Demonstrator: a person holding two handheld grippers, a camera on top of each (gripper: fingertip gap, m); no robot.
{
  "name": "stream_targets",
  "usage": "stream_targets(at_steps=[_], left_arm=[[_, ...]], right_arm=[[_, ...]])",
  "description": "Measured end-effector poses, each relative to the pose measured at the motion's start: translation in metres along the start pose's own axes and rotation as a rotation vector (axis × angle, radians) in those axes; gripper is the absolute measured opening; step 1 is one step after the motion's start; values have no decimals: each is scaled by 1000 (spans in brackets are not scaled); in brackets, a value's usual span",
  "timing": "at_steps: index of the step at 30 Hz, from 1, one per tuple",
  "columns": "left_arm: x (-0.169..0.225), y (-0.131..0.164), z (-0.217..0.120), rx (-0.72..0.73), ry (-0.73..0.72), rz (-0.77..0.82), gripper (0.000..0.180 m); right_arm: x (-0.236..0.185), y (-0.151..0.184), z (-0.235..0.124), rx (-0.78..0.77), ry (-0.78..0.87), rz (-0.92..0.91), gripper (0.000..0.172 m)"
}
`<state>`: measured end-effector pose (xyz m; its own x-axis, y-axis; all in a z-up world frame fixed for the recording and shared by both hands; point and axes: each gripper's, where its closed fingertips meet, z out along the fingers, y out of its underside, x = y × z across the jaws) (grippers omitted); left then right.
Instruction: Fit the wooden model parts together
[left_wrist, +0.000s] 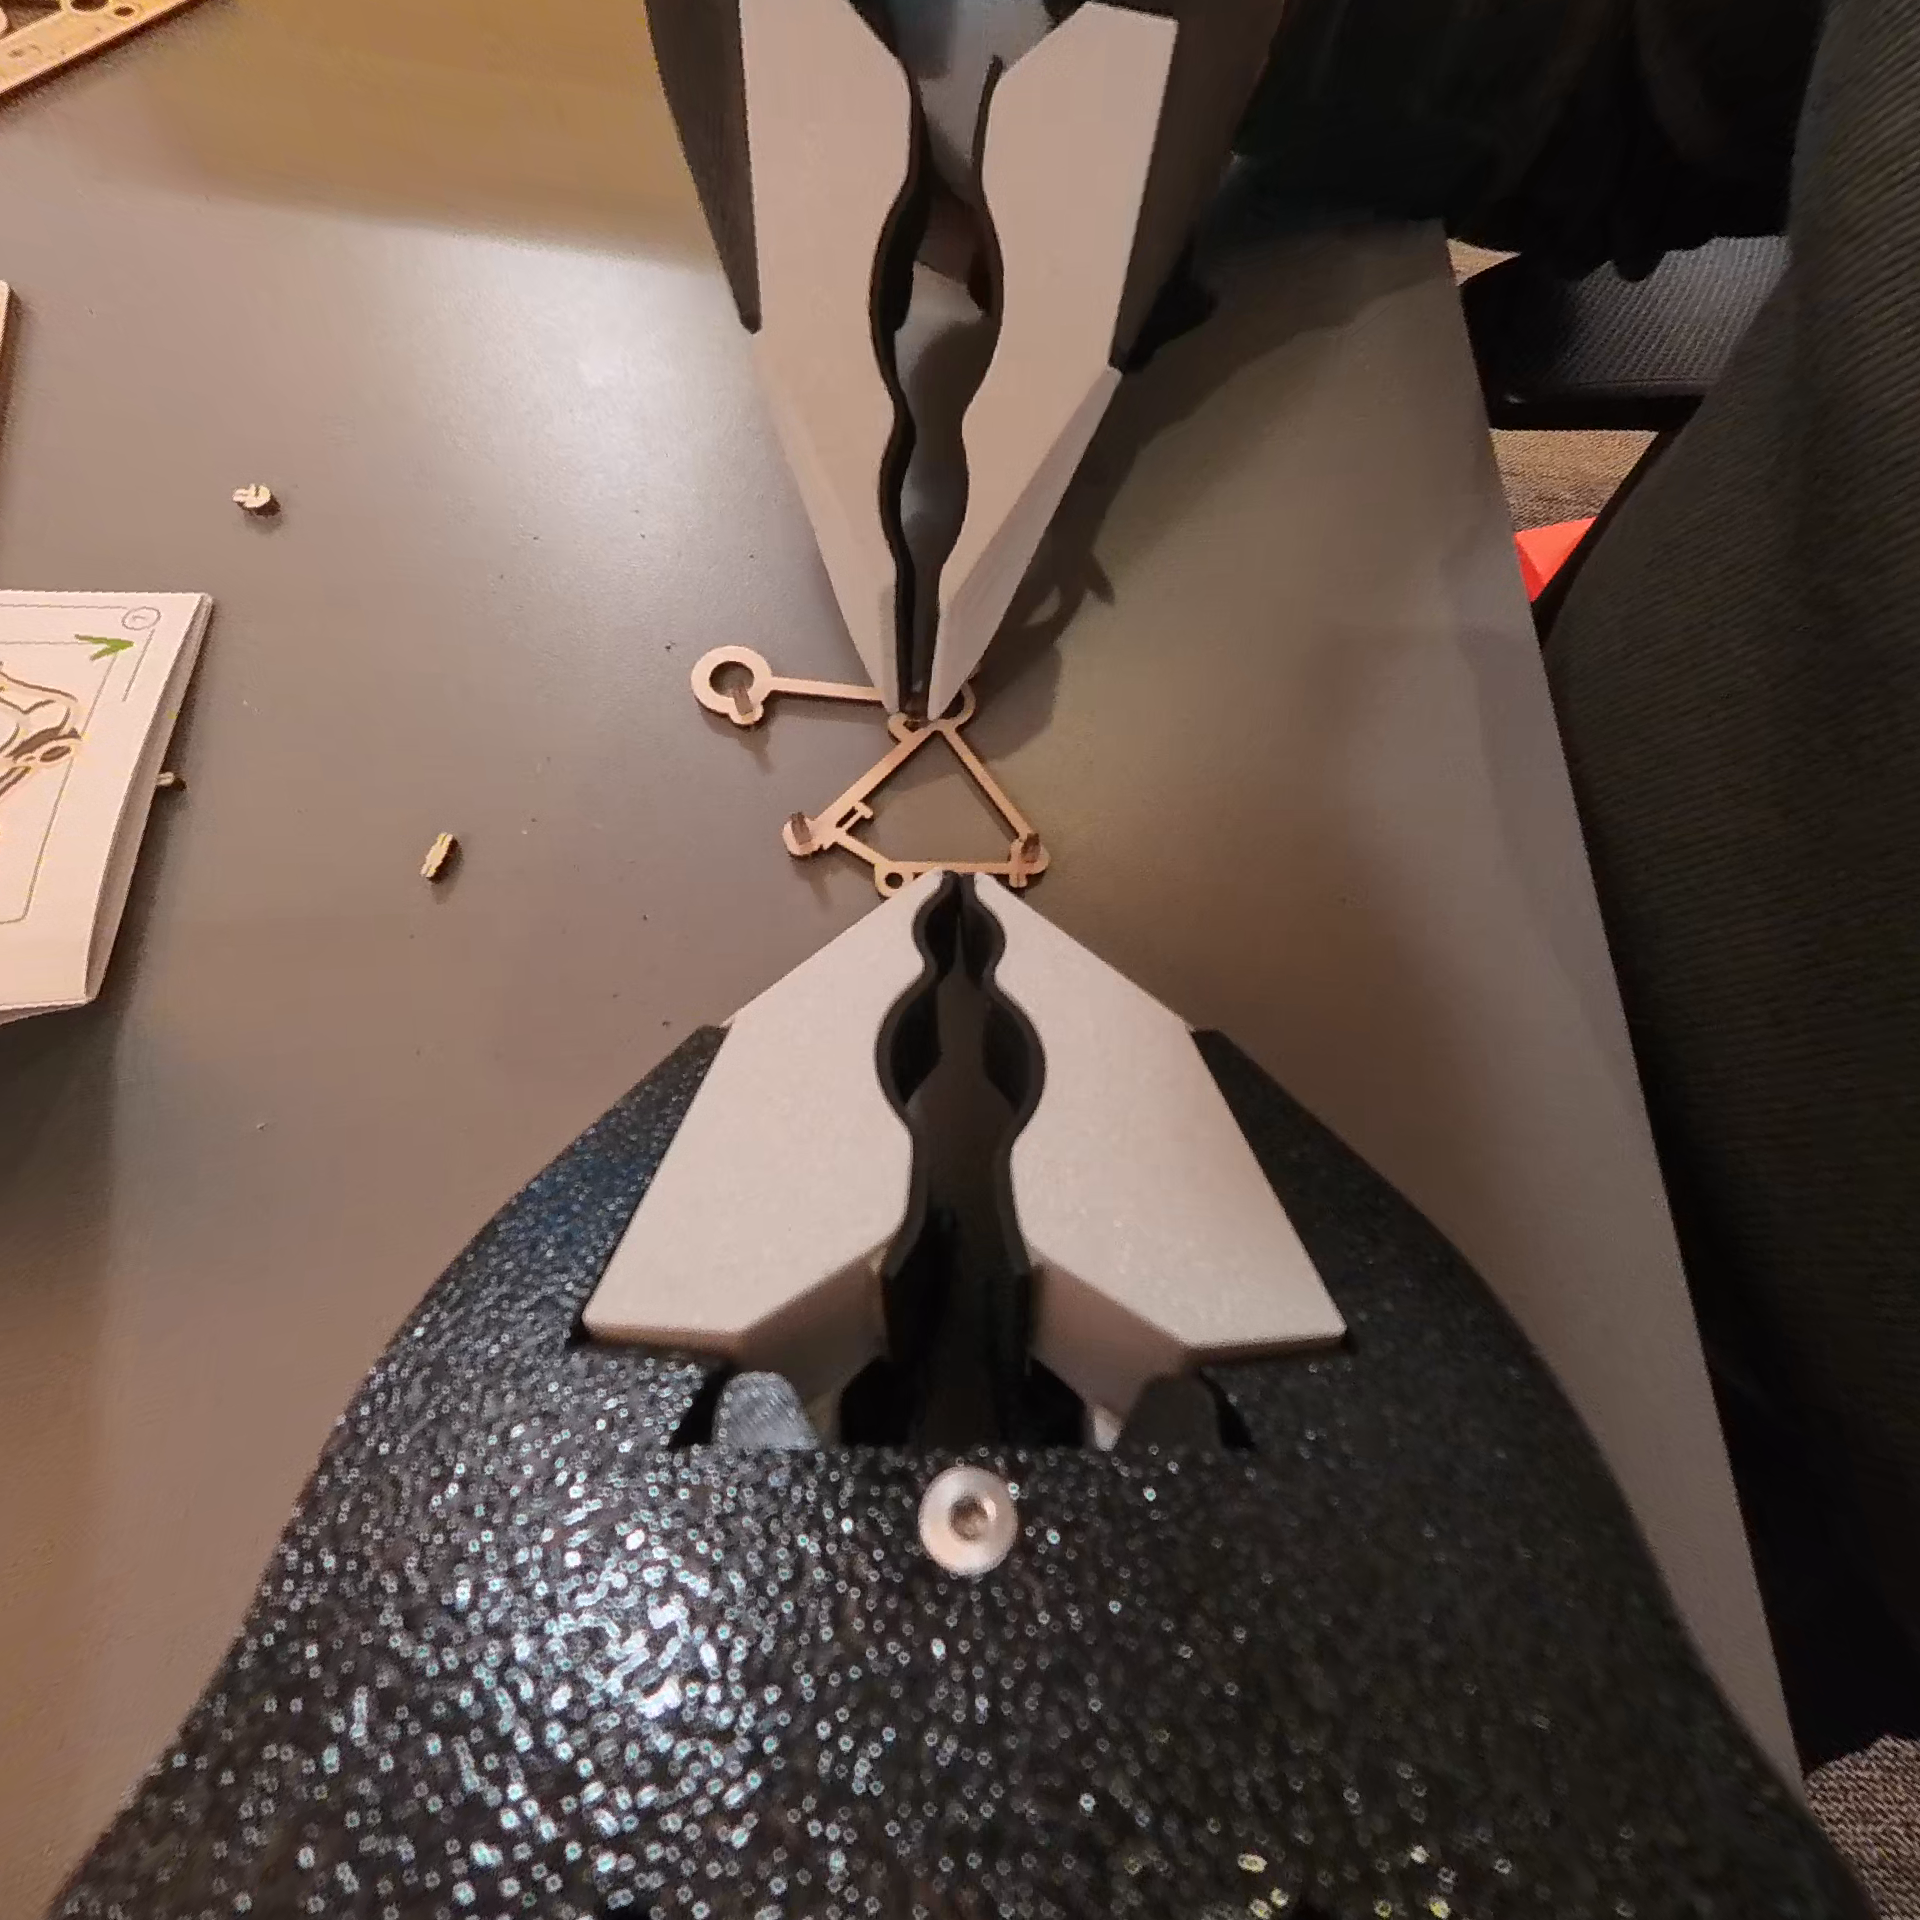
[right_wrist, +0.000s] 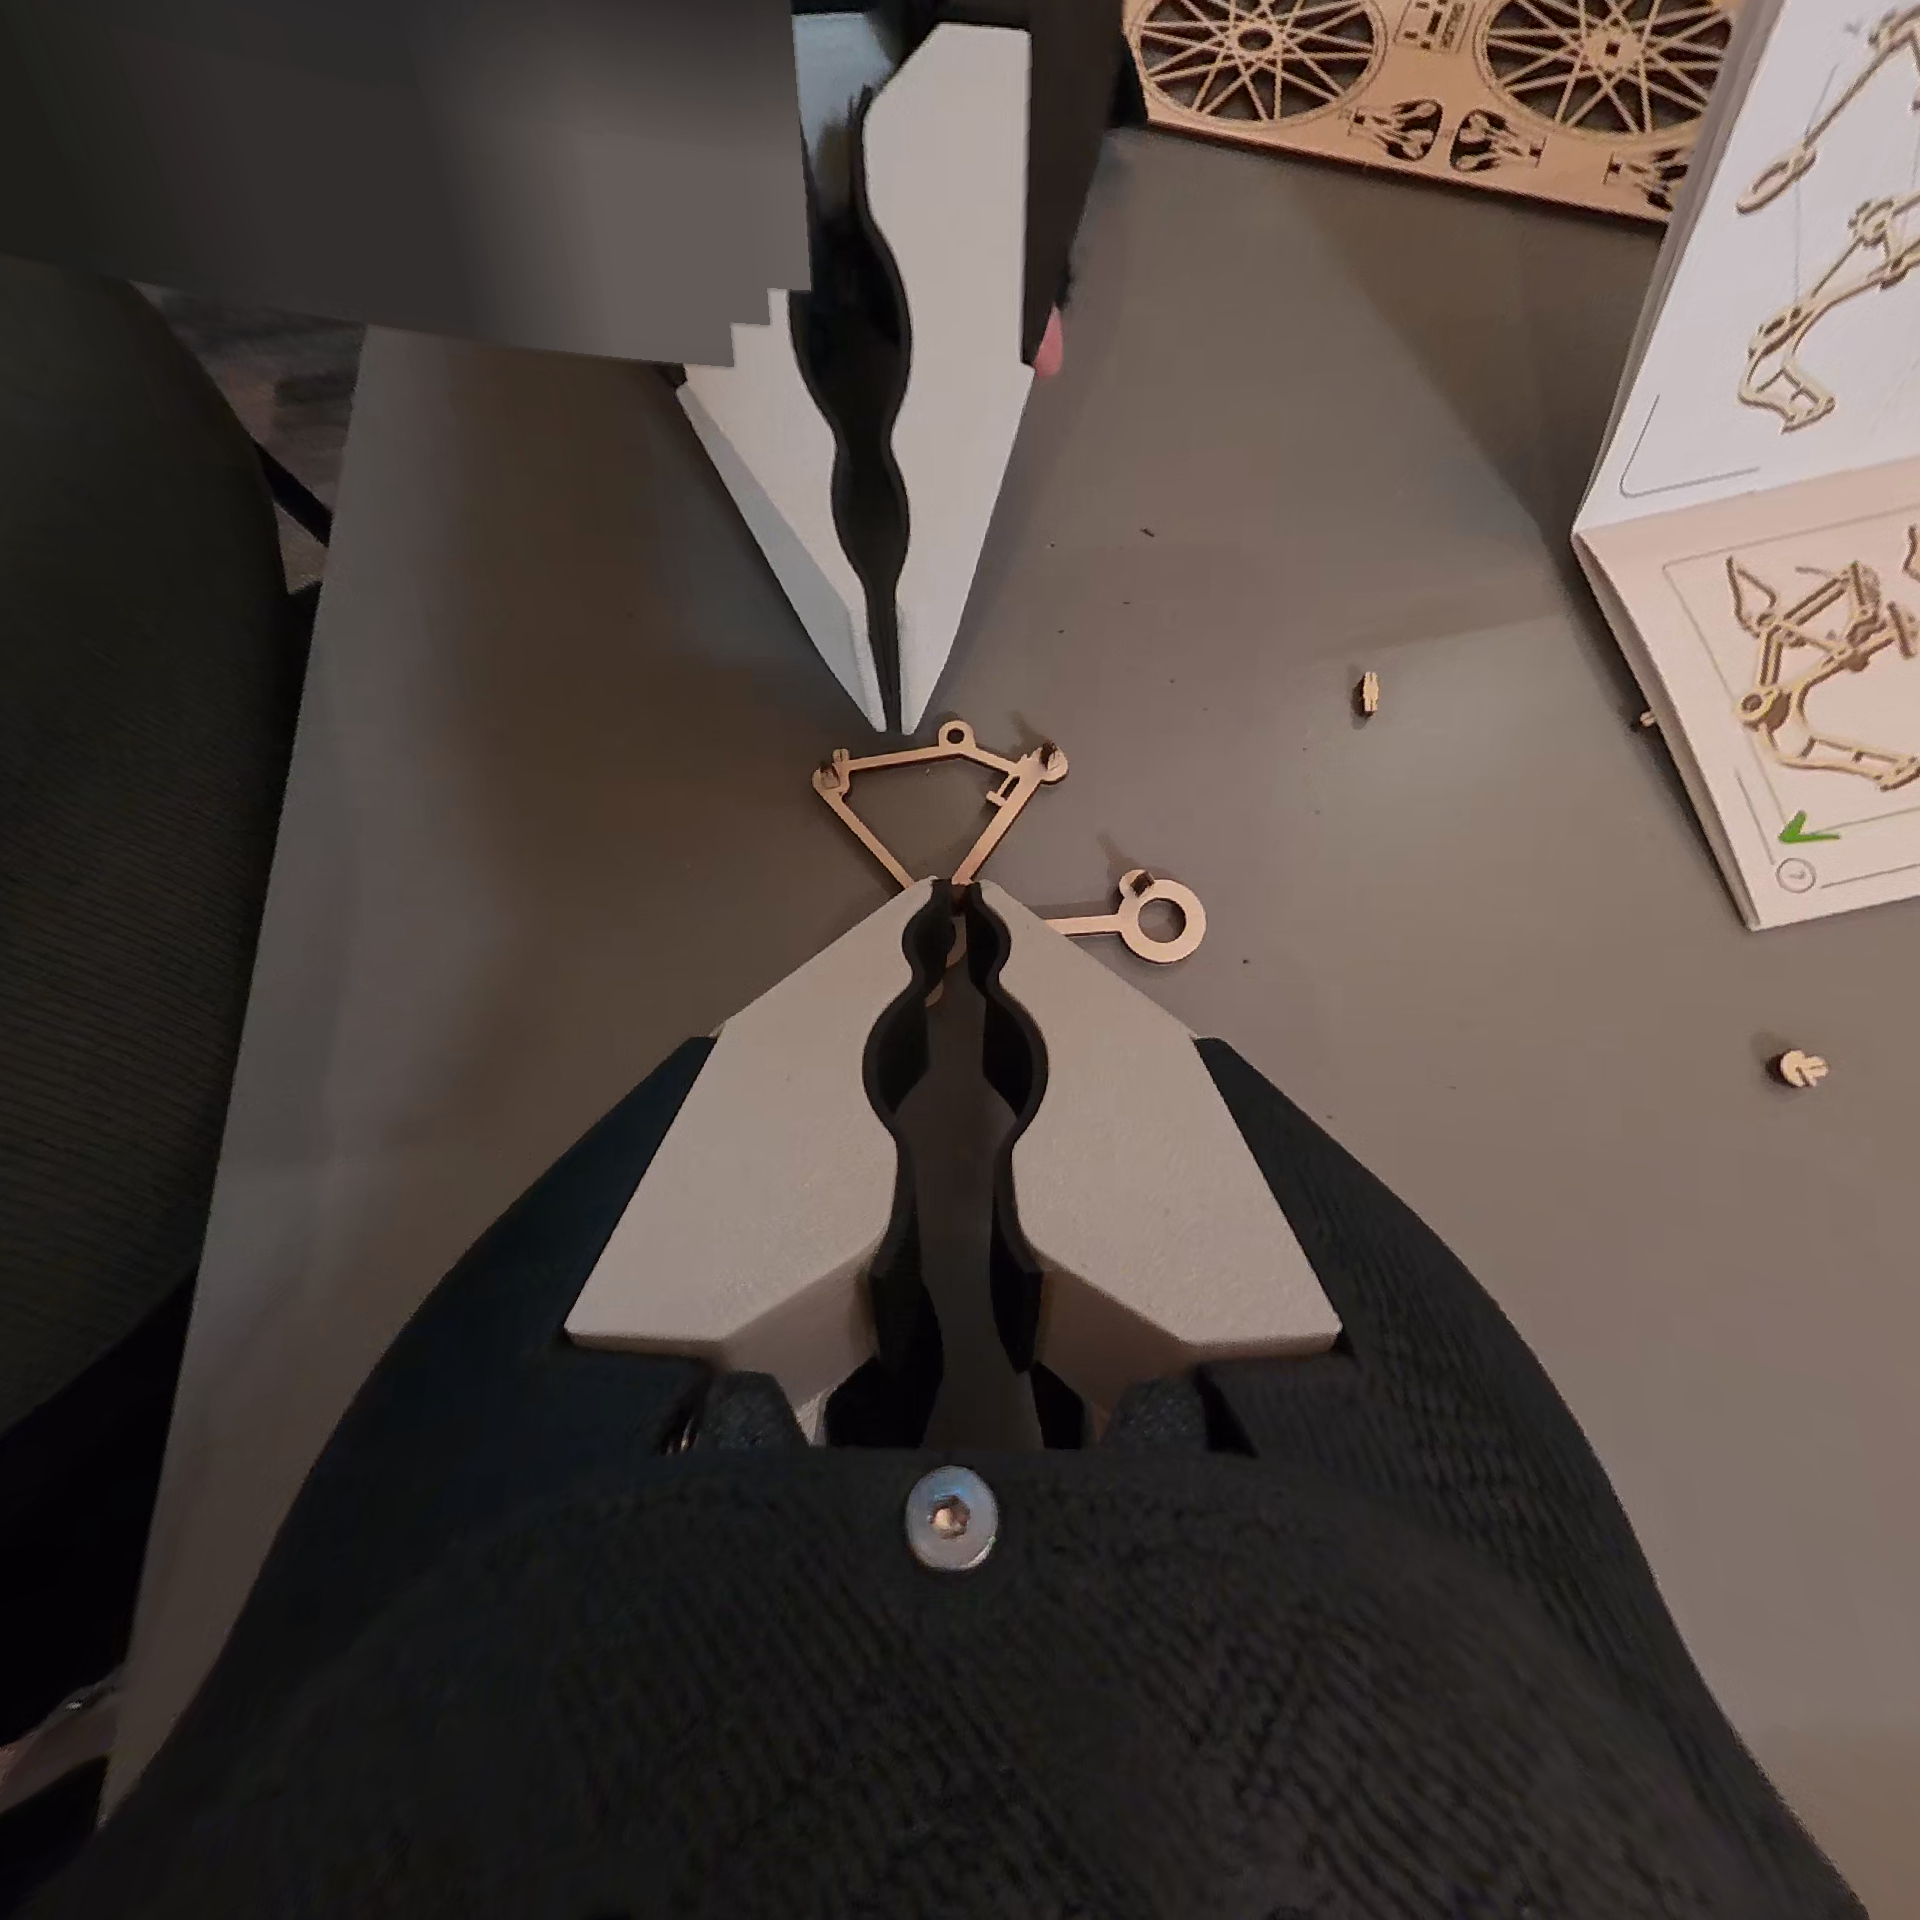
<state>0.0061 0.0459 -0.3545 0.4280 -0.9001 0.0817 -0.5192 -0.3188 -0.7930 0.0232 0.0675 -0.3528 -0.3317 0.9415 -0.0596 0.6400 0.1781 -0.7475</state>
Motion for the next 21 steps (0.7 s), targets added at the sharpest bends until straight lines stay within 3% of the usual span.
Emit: stream_targets(at_steps=[21], left_arm=[[0, 0, 0, 0, 5, -2, 0]], right_arm=[[-2, -1, 2, 18, -19, 21, 1]])
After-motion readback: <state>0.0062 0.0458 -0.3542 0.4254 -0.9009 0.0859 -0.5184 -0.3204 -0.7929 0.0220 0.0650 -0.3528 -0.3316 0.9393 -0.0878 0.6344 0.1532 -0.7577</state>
